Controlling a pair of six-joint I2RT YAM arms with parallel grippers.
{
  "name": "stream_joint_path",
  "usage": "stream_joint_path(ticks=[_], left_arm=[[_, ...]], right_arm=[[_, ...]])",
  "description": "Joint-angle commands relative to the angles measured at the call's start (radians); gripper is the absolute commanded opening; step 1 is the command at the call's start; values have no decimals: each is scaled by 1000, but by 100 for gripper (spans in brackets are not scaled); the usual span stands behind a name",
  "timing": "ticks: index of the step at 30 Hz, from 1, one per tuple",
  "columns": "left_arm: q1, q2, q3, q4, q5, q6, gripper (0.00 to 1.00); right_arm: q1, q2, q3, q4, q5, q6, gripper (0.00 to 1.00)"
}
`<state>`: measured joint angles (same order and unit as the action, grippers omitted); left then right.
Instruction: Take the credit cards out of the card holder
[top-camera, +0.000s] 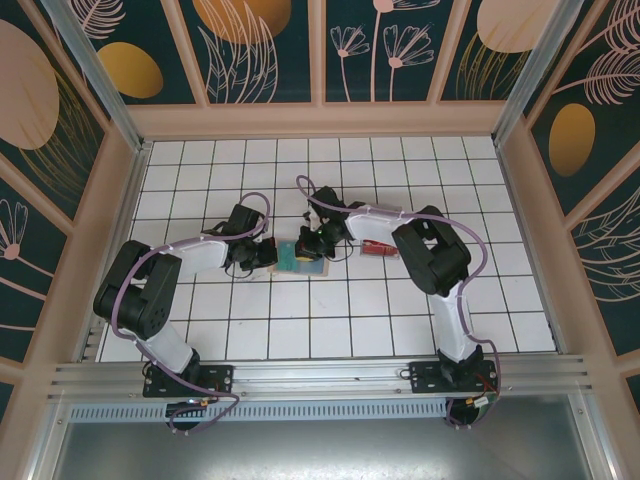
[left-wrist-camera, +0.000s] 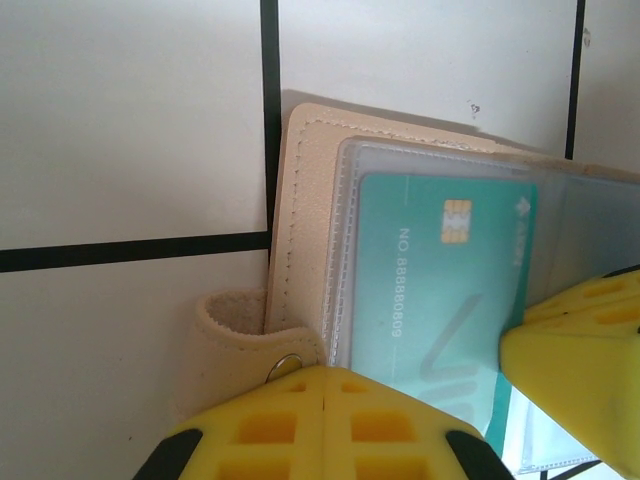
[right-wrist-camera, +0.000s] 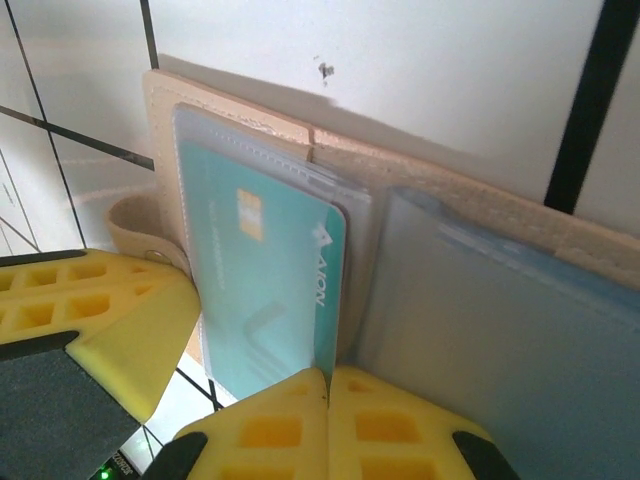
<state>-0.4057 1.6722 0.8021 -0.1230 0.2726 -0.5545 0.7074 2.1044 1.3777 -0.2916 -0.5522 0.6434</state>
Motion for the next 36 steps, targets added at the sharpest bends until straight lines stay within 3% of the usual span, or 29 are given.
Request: stream_joint_path(ticks=[1,12,20,27,30,36], left_arm=[[-4,36,-13,-43,-12,-9,0],[-3,35,-11,-44,-10,-7,0],[-4,36,-10,-43,-2,-7,0],[-4,63,-9,-43,-1,-7,0],[-4,62,-9,-43,0,-8,0],[-4,66,-11,-41,7,-5,0]], right_arm=[[-12,-48,-35,5,-2,20,0],[-26,-72,-80,44,-22,36,0],[-26,-56,-74,71,-49,45,16],[-27,-64,-85,83,-54,45,14],[-26,-59,-83,87,-61,45,8],[-23,-38,-64,88,-72,44,14]])
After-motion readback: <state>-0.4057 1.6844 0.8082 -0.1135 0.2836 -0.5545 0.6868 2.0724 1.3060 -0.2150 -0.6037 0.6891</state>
